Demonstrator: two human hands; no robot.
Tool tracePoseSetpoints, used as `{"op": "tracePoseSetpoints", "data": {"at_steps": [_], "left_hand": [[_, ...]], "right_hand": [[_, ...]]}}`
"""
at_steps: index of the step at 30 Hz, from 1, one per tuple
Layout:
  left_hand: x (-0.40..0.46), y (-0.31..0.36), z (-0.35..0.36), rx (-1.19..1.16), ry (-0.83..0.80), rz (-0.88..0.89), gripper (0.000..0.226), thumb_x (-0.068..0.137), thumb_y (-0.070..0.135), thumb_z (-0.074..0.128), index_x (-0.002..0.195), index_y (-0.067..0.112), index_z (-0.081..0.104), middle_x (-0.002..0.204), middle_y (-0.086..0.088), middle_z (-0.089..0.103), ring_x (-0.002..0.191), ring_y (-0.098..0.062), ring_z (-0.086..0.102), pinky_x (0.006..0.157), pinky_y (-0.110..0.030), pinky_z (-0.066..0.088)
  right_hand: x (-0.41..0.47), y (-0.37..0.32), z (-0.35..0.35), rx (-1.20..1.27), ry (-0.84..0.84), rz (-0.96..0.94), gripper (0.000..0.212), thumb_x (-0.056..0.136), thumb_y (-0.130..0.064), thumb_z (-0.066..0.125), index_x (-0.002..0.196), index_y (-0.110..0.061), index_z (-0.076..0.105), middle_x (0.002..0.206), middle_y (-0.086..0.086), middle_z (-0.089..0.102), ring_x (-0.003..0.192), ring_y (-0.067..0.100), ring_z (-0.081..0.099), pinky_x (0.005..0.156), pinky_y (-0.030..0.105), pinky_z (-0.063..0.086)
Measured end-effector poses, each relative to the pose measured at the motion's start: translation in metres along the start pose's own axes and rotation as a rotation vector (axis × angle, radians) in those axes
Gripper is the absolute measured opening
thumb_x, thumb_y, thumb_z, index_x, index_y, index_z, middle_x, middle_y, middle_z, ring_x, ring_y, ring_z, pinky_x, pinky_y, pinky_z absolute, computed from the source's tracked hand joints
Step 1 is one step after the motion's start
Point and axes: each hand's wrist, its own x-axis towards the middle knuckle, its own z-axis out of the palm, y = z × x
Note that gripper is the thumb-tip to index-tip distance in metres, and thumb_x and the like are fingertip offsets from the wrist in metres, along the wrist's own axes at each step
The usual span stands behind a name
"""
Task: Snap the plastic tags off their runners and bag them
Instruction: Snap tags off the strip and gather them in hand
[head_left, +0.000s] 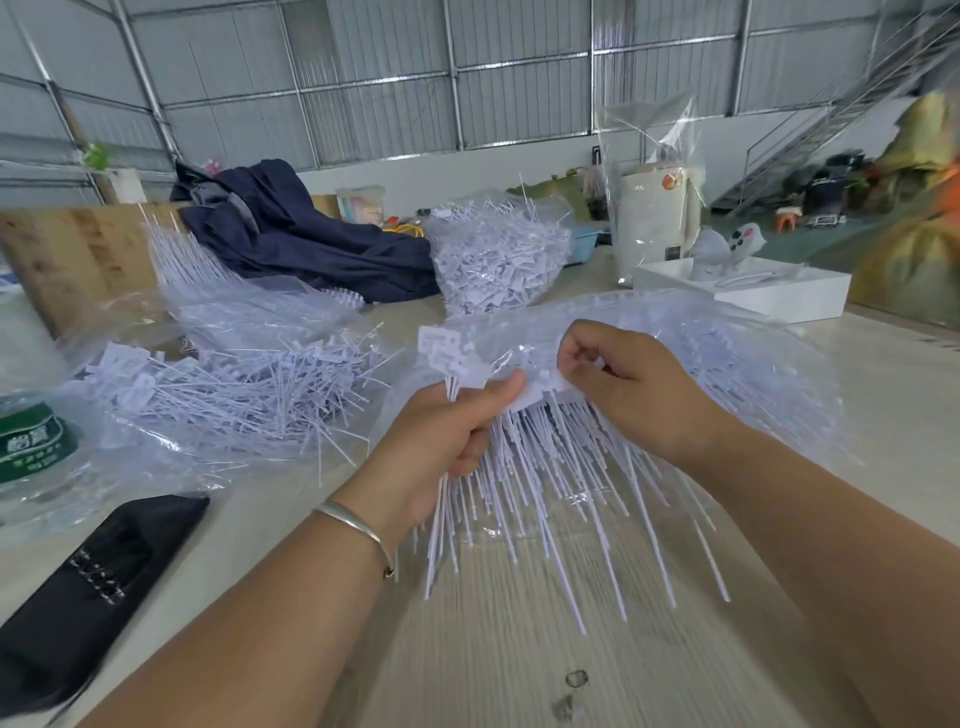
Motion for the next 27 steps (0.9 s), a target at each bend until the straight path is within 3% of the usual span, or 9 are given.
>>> {"op": "tracePoseSetpoints", "data": {"at_steps": [2,6,9,15,19,21,22,24,27], "left_hand": [[0.000,-0.001,-0.002,-0.048,-0.016,0.012,0.031,0.083,0.026,0.075,0.055,0.023,0.061,0.054,0.007,0.024,0.041,-0.007,0.020,0.038,-0.018,0.018],[0.004,-0.001,-0.007,-0.172,0.028,0.014,0.036,0.084,0.016,0.073,0.063,0.021,0.044,0.050,0.007,0.023,0.037,-0.007,0.018,0.035,-0.017,0.017],[0.003,0.000,-0.009,-0.282,-0.028,-0.009,0.032,0.074,0.018,0.074,0.067,0.020,0.043,0.051,0.008,0.023,0.035,-0.004,0.018,0.032,-0.015,0.016],[0.000,0.005,-0.007,-0.637,-0.331,-0.099,0.033,0.074,0.015,0.076,0.066,0.019,0.044,0.052,0.009,0.026,0.034,-0.003,0.013,0.028,-0.011,0.019],[-0.006,0.002,0.005,-0.757,-0.591,-0.179,0.041,0.058,0.012,0.092,0.078,0.015,0.056,0.052,0.008,0.021,0.038,-0.004,0.013,0.029,-0.013,0.022],[-0.006,0.000,0.009,-0.789,-0.658,-0.199,0.046,0.059,0.013,0.092,0.093,0.012,0.062,0.055,0.008,0.017,0.038,-0.004,0.013,0.029,-0.013,0.026],[-0.005,0.000,0.010,-0.802,-0.673,-0.201,0.047,0.060,0.014,0.091,0.097,0.012,0.062,0.055,0.008,0.017,0.038,-0.004,0.014,0.029,-0.013,0.026],[-0.003,-0.001,0.008,-0.786,-0.653,-0.180,0.042,0.061,0.016,0.091,0.094,0.011,0.066,0.057,0.008,0.018,0.039,-0.004,0.015,0.030,-0.013,0.024],[0.000,0.000,0.003,-0.790,-0.527,-0.140,0.039,0.061,0.016,0.090,0.086,0.011,0.060,0.064,0.006,0.036,0.039,-0.003,0.022,0.030,-0.013,0.020]], "right_hand": [[0.000,-0.002,-0.001,0.005,0.008,-0.033,0.020,0.097,-0.014,0.049,0.079,-0.022,0.053,0.055,-0.011,0.044,0.048,0.006,0.037,0.054,0.026,0.032],[0.000,-0.003,-0.001,-0.129,-0.051,-0.088,0.016,0.097,-0.026,0.053,0.083,-0.019,0.054,0.055,-0.006,0.041,0.052,0.011,0.038,0.056,0.029,0.033],[0.001,-0.002,-0.005,-0.125,-0.011,-0.050,0.031,0.092,-0.041,0.059,0.075,-0.015,0.054,0.050,-0.009,0.038,0.051,0.008,0.035,0.055,0.029,0.030],[0.002,-0.006,-0.013,0.289,-0.079,0.075,0.072,0.072,-0.060,0.073,0.073,0.009,0.053,0.058,0.006,0.041,0.054,0.012,0.036,0.051,0.016,0.029],[0.002,-0.009,-0.005,0.539,-0.278,0.090,0.079,0.066,-0.058,0.074,0.081,0.017,0.053,0.068,0.015,0.045,0.056,0.015,0.037,0.053,0.022,0.030],[0.000,-0.012,0.000,0.602,-0.348,0.104,0.067,0.070,-0.058,0.073,0.088,0.005,0.067,0.072,0.013,0.044,0.060,0.021,0.035,0.054,0.024,0.028],[-0.001,-0.013,0.001,0.604,-0.352,0.106,0.059,0.072,-0.057,0.072,0.088,0.000,0.071,0.071,0.012,0.044,0.061,0.021,0.035,0.055,0.024,0.028],[0.000,-0.013,0.000,0.550,-0.309,0.107,0.064,0.075,-0.055,0.069,0.084,0.009,0.063,0.064,0.009,0.043,0.058,0.016,0.037,0.055,0.021,0.031],[0.002,-0.016,-0.003,0.473,-0.157,0.096,0.063,0.075,-0.051,0.075,0.072,0.007,0.053,0.059,0.006,0.041,0.054,0.011,0.037,0.053,0.015,0.032]]}}
